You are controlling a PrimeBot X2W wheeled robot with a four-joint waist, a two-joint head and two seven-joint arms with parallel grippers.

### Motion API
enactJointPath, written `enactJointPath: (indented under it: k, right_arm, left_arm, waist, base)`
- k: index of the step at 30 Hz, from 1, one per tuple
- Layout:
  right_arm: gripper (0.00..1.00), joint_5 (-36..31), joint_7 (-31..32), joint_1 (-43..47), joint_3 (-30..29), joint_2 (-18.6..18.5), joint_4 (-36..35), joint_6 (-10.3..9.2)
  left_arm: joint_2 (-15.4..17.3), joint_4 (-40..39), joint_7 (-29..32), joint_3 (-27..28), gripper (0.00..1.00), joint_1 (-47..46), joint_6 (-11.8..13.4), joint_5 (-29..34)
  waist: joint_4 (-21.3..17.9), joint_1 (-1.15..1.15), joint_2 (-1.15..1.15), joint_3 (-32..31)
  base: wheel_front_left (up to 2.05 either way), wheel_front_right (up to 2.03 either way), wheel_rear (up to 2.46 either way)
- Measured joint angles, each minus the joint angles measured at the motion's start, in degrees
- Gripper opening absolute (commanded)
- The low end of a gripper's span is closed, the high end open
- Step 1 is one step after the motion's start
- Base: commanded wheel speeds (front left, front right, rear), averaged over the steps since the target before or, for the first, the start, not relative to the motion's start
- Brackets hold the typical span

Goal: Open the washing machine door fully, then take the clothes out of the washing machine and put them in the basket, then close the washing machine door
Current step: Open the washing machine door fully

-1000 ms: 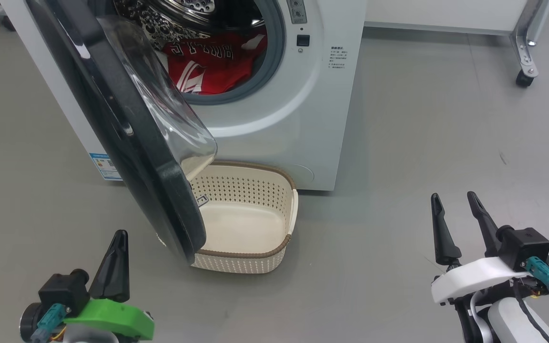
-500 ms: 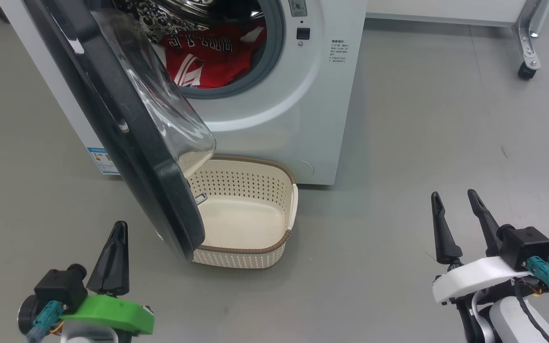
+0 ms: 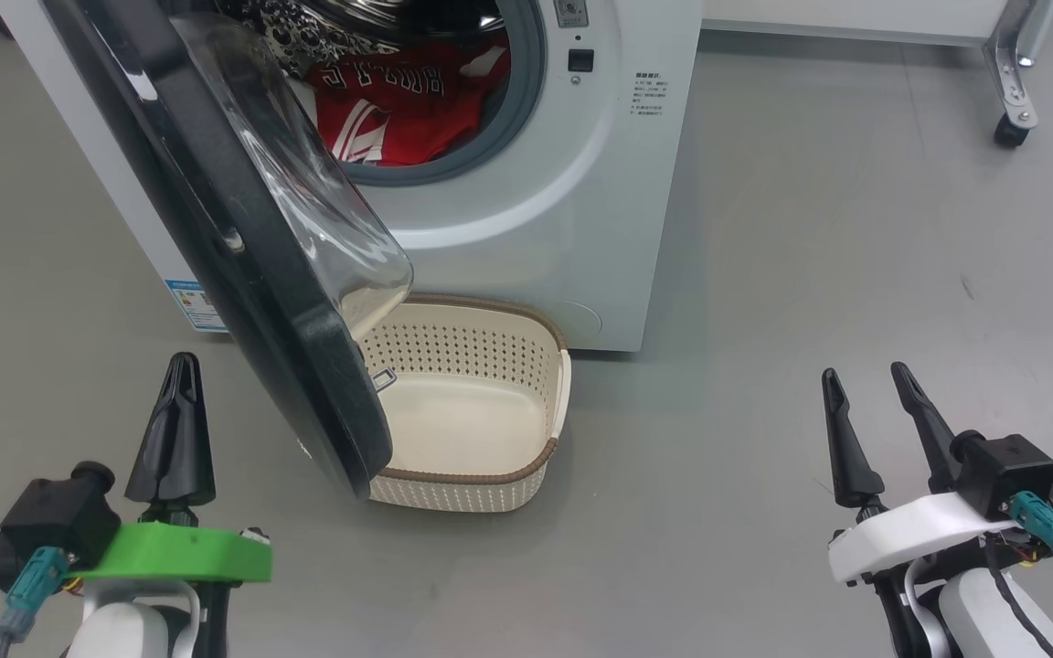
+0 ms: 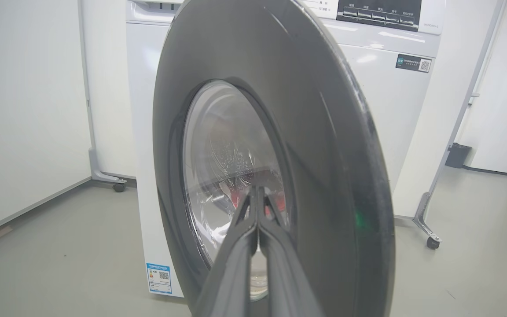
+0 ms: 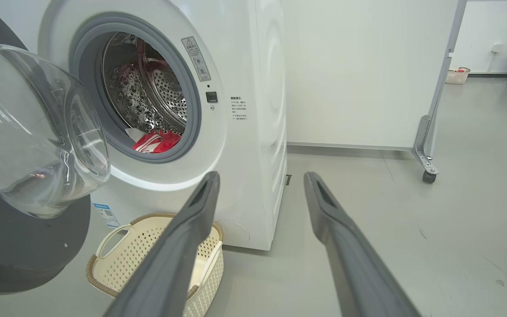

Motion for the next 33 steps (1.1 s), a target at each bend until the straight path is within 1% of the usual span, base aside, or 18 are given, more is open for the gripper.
enactJointPath:
  k: [5,14,21,25,33]
  right_arm:
    - [1.0,-0.1,0.0,0.0,-0.3,0.0,-0.1,0.0]
    - [1.0,-0.9,0.0,0.0,-1.1,0.3,0.0,0.48]
    - [1.0,-1.0,0.0,0.0,-1.4,1.2,0.3,0.67]
    - [1.0,-1.1,0.0,0.0,-1.6,1.4,0.5,0.99]
    - [1.0,-1.5,0.0,-0.1,-1.7,2.3,0.7,1.59]
  left_arm:
    - [0.0,-3.1,0.0,-0.2,0.0,-1.4,0.0,0.1]
    - [0.0,-9.0,-0.3,-1.3,0.0,-7.2,-0.3,0.8]
    - [-0.1,-12.5,0.4,-4.7,0.0,-8.7,-0.3,1.8]
    - [-0.1,-13.7,2.2,-7.8,0.0,-9.5,-0.4,2.7]
    - [-0.1,-12.9,7.5,-13.0,0.0,-9.3,-0.4,2.7]
  waist:
    - [-0.1,0.0,0.0,0.4]
    - [-0.3,0.0,0.0,1.9]
    - [-0.5,0.0,0.0,1.8]
    - [-0.8,0.0,0.0,1.6]
    - [-2.2,0.0,0.0,1.8]
  base:
    - [0.0,0.0,0.0]
    - [0.0,0.0,0.0]
    - [0.0,0.0,0.0]
    - [0.0,0.0,0.0]
    - [0.0,0.0,0.0]
